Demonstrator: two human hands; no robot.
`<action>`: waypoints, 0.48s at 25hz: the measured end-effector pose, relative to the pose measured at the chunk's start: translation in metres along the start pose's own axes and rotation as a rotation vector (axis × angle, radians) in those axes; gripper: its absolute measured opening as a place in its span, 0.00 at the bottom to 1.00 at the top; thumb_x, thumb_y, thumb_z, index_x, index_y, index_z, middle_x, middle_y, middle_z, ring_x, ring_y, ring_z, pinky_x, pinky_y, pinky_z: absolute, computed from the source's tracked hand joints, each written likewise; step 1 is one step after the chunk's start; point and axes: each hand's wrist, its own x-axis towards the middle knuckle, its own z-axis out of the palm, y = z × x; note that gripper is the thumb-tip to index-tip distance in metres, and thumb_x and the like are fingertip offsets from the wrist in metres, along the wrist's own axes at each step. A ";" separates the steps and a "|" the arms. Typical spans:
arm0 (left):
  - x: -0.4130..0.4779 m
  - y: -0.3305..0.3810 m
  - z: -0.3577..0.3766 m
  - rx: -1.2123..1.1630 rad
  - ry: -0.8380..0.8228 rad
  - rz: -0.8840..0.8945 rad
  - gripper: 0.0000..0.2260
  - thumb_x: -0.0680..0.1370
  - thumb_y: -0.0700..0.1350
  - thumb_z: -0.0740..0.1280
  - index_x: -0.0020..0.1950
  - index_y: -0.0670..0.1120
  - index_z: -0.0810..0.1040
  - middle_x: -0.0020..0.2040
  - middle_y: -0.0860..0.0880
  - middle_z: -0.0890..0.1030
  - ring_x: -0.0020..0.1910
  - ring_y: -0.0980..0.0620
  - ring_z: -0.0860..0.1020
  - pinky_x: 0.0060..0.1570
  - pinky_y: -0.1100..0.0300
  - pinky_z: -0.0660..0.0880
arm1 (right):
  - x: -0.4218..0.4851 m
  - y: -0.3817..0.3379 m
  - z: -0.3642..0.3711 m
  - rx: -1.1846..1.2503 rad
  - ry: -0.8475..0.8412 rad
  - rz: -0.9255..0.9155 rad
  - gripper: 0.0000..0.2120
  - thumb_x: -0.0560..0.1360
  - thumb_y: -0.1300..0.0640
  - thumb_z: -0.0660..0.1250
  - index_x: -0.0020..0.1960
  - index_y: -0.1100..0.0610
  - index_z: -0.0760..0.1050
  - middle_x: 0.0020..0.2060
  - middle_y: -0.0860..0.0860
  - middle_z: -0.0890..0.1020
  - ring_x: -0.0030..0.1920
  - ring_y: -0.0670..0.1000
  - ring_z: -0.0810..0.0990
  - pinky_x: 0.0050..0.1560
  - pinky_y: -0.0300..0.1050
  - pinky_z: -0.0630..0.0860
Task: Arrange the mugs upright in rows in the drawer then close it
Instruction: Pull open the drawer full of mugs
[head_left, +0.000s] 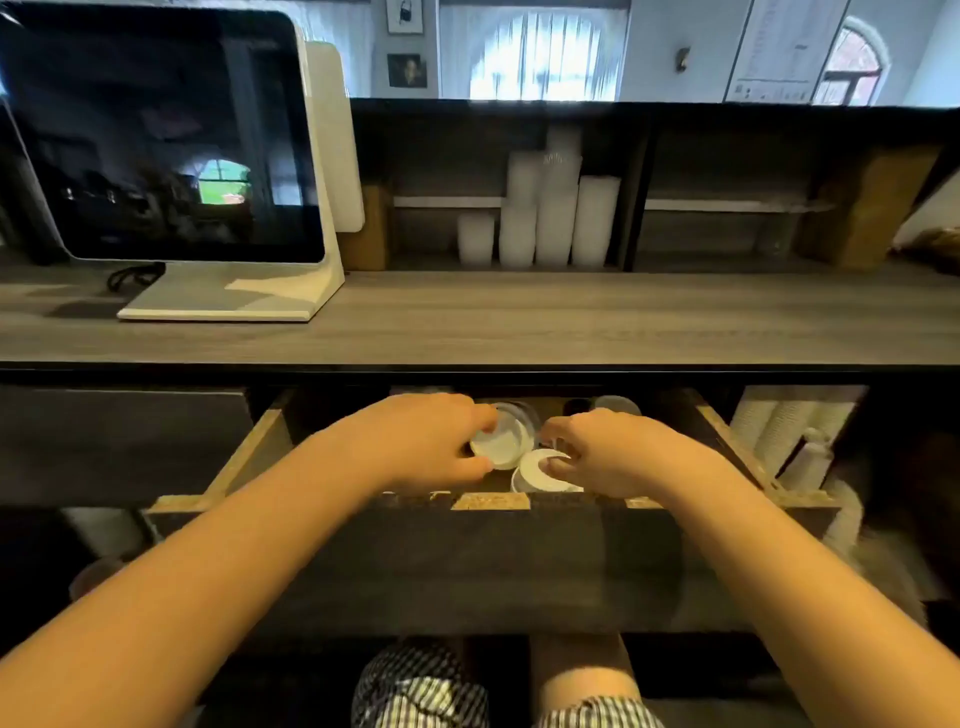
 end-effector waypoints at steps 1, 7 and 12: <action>-0.003 0.002 0.007 0.017 -0.032 0.006 0.18 0.78 0.55 0.59 0.65 0.51 0.69 0.60 0.49 0.76 0.54 0.51 0.76 0.53 0.52 0.75 | -0.003 -0.002 0.006 -0.011 -0.023 0.005 0.22 0.77 0.43 0.57 0.69 0.50 0.66 0.63 0.53 0.76 0.60 0.56 0.76 0.54 0.50 0.75; -0.012 -0.007 0.061 -0.100 -0.058 0.003 0.25 0.78 0.58 0.59 0.73 0.55 0.59 0.70 0.52 0.69 0.66 0.51 0.69 0.63 0.51 0.70 | -0.010 0.009 0.041 0.120 -0.006 -0.025 0.19 0.78 0.41 0.52 0.61 0.49 0.73 0.55 0.52 0.81 0.50 0.52 0.78 0.51 0.51 0.76; -0.021 0.000 0.093 0.037 0.195 -0.012 0.30 0.74 0.65 0.48 0.74 0.56 0.55 0.70 0.55 0.69 0.63 0.53 0.71 0.60 0.56 0.67 | -0.024 0.004 0.058 0.075 0.227 -0.105 0.18 0.80 0.45 0.49 0.66 0.43 0.70 0.61 0.46 0.78 0.58 0.49 0.76 0.49 0.47 0.73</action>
